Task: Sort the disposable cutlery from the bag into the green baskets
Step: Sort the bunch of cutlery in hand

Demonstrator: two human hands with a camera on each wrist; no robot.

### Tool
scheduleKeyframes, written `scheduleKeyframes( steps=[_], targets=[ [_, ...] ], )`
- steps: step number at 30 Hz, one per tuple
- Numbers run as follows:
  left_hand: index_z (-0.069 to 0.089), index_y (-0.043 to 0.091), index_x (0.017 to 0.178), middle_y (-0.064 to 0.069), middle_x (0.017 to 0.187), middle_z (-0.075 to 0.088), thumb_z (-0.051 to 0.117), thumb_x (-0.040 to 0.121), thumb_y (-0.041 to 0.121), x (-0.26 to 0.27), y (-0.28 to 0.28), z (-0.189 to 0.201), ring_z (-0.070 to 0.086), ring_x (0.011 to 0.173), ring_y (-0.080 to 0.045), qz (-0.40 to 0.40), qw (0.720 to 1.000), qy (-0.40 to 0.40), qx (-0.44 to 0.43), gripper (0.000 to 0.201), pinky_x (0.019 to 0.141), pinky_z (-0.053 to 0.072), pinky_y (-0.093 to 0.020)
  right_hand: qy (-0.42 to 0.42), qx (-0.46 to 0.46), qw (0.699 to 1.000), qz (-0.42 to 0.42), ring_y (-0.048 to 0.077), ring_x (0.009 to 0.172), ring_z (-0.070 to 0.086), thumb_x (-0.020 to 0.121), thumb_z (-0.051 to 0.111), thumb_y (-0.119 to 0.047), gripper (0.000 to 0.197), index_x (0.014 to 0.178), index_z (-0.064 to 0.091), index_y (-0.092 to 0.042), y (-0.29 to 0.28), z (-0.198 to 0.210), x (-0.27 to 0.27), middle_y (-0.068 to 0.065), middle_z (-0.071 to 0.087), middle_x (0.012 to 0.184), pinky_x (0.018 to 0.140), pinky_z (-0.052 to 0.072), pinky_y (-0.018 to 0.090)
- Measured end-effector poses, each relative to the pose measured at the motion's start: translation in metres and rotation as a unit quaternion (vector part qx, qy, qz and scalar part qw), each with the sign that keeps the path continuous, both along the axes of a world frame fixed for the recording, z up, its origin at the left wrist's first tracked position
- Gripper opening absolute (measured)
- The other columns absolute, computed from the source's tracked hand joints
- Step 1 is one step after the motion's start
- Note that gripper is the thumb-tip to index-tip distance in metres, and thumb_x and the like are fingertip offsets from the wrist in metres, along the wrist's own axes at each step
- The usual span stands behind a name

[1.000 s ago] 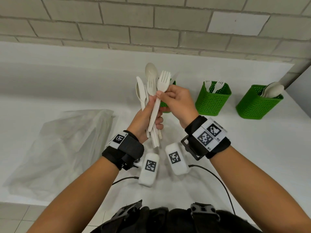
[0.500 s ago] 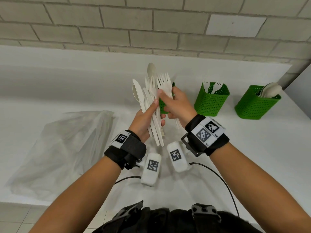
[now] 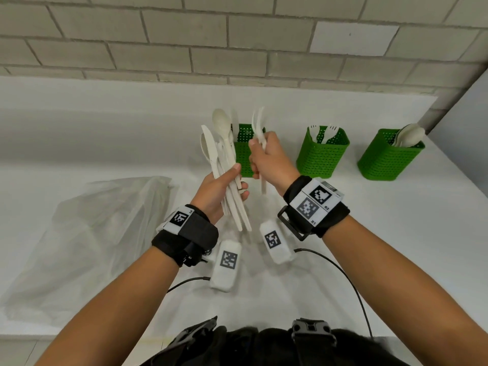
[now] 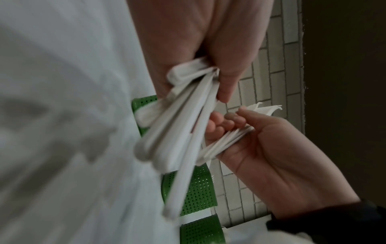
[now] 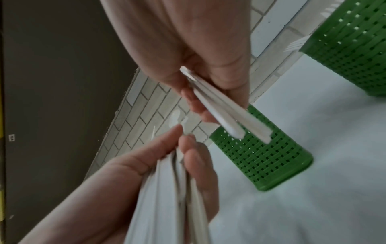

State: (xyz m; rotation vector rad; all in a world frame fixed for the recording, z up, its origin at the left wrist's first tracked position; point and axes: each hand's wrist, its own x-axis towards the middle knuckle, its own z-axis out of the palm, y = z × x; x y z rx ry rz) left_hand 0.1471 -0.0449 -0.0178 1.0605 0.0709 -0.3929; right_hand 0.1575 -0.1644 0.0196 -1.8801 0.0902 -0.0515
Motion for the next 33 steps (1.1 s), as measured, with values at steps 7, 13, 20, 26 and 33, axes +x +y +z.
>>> scheduleKeyframes(
  steps=[7,13,20,26,33],
  targets=[
    [0.054,0.011,0.099,-0.002,0.07,0.047,0.054,0.093,0.016,0.014,-0.012,-0.001,0.052,0.055,-0.012,-0.005,1.0,-0.011,-0.002,0.008,0.05,0.048,-0.023,0.06,0.121,0.989,-0.06,0.013,0.055,0.036,0.101,0.038,-0.025,0.03,0.073,0.043,-0.015,-0.035,0.02,0.012,0.0,0.037,0.061,0.058,0.035,0.026],
    [0.053,0.012,0.096,-0.002,0.072,0.047,0.056,0.092,0.019,0.014,-0.03,-0.007,0.053,0.057,-0.012,-0.011,1.0,0.003,0.006,0.009,0.051,0.048,-0.023,0.033,-0.053,0.986,-0.156,0.017,0.082,0.04,0.1,0.024,-0.042,0.025,0.1,0.042,-0.024,-0.122,0.064,0.049,-0.004,0.041,0.088,0.068,0.041,0.03],
    [0.055,0.01,0.093,-0.001,0.072,0.047,0.057,0.092,0.019,0.01,-0.051,-0.007,0.054,0.057,-0.011,-0.028,0.999,0.024,0.023,0.009,0.049,0.047,-0.023,0.054,-0.25,0.957,-0.135,0.026,0.066,0.051,0.1,0.031,-0.034,0.021,0.101,0.037,-0.014,-0.153,0.017,0.074,0.009,0.049,0.08,0.058,0.042,0.029],
    [0.056,0.008,0.1,0.0,0.07,0.05,0.049,0.095,0.023,0.005,-0.048,0.0,0.054,0.054,-0.011,-0.047,0.999,0.017,0.006,0.018,0.048,0.045,-0.021,0.133,-0.354,0.92,-0.101,0.019,0.06,0.053,0.094,0.053,-0.03,0.036,0.065,0.044,-0.01,-0.155,0.016,0.079,0.006,0.056,0.052,0.055,0.043,0.026],
    [0.056,0.012,0.108,-0.002,0.089,0.069,0.048,0.095,0.016,-0.001,-0.038,0.001,0.063,0.063,-0.013,-0.057,0.998,0.005,-0.009,0.016,0.051,0.049,-0.022,0.108,-0.349,0.919,-0.147,0.034,0.133,0.03,0.083,0.067,-0.036,0.082,0.142,0.023,0.0,-0.148,0.03,0.069,0.02,0.023,0.145,0.103,0.035,0.036]
  ],
)
